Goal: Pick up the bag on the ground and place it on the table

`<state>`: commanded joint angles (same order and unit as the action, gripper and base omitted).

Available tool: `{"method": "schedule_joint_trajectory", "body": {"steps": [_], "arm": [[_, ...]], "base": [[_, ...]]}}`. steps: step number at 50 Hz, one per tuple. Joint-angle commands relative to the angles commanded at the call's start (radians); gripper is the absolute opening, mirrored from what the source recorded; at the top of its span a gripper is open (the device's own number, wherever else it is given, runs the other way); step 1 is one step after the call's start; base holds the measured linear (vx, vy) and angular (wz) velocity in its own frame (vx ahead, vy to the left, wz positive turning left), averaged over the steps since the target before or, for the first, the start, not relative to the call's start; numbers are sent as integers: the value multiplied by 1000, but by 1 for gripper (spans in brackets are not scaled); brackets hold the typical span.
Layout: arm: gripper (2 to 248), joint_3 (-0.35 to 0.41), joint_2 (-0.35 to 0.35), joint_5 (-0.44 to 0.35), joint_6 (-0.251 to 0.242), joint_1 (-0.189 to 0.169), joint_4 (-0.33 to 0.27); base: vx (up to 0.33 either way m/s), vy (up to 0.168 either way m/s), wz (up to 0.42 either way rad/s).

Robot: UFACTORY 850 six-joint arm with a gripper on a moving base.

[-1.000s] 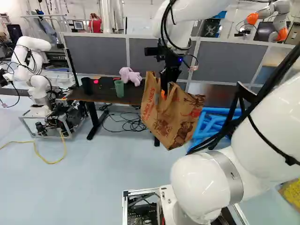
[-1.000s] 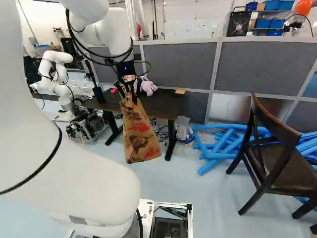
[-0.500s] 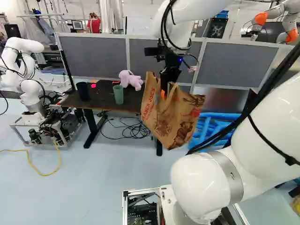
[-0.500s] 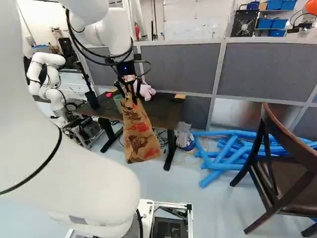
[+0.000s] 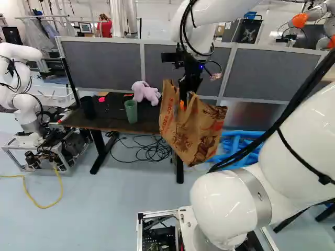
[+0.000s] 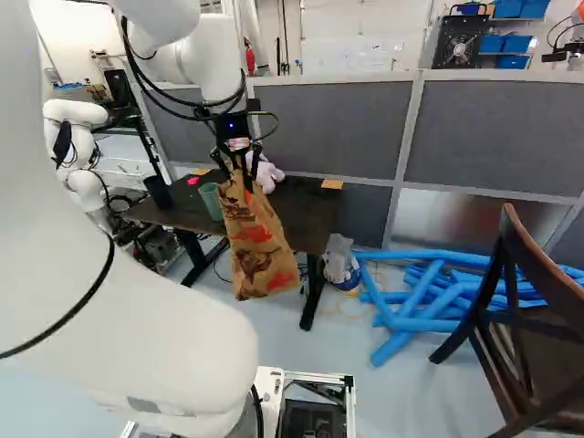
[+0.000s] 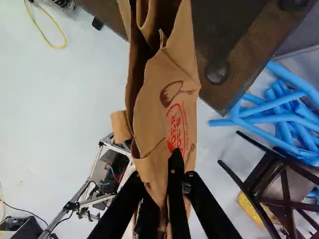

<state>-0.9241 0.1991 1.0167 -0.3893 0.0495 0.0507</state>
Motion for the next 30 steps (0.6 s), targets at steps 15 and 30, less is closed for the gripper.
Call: {"method": "schedule_joint_trajectory", "body": {"steps": [15,30], "arm": [[21,0,0,0,0,0,0],[21,-52,-59,0,0,-4,0]], "base": [[174,3,-1],[38,1,3]]}}
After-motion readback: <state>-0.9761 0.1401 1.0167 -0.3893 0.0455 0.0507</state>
